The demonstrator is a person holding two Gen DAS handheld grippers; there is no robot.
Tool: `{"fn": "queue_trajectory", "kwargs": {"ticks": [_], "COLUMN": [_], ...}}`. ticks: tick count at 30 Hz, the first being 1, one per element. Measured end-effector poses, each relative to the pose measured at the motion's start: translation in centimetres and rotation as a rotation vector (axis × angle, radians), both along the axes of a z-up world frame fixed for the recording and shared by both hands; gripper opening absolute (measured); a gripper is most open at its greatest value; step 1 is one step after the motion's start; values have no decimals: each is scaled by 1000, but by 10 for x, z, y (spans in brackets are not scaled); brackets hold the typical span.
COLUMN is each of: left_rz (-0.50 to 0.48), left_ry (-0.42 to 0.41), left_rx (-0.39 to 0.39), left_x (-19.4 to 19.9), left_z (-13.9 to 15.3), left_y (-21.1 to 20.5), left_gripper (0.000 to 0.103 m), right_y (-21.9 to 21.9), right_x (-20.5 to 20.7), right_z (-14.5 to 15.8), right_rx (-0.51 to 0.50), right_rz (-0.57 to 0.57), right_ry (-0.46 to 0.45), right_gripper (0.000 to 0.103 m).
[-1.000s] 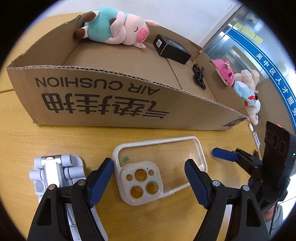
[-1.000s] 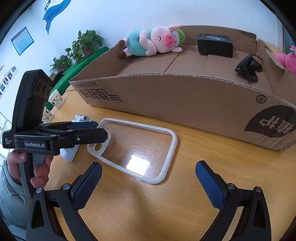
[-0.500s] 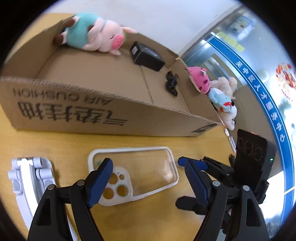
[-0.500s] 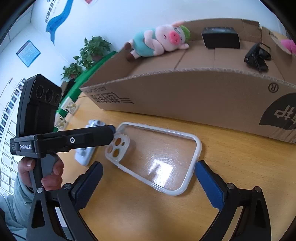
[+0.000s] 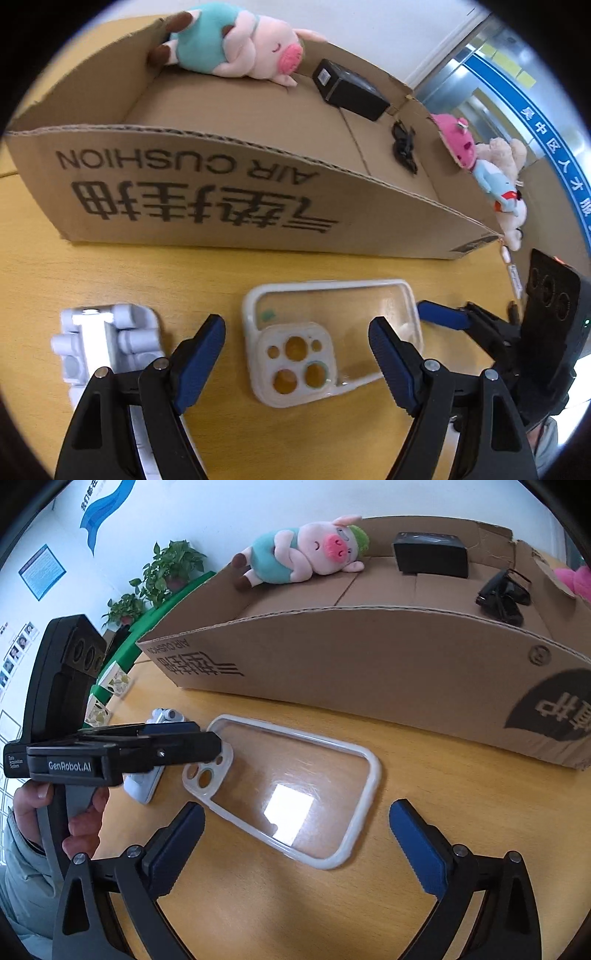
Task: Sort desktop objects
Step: 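Move the left tool toward the clear phone case with white frame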
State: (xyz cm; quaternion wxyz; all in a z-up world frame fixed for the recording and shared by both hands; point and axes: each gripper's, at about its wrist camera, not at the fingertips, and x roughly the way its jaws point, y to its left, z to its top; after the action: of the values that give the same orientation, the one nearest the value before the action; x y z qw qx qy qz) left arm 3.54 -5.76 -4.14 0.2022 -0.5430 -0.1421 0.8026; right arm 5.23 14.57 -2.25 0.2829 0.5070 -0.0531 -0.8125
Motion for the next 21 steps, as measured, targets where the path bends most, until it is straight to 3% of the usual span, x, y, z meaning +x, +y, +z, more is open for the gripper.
{"fn": "queue_trajectory", "kwargs": {"ticks": [4,9,15,21], "left_rz": [2,11,-22,-58], "left_ry": [22,91,164,164], "left_rx": [-6,67,96,149], "left_x": [3,10,17,24], "left_z": [1,18,35,34], "left_y": [4,1,6,9], "left_gripper": [80,80,80,80], "right_y": [-11,-5,8,21], "right_x": [1,7,21,39], "right_z": [0,5,29,40], "right_rx": [-2,-43,-85,-116], "right_rz": [19,6,-14,-21], "right_ry": [5,24,117,183], "right_gripper": [103,103,103,103]}}
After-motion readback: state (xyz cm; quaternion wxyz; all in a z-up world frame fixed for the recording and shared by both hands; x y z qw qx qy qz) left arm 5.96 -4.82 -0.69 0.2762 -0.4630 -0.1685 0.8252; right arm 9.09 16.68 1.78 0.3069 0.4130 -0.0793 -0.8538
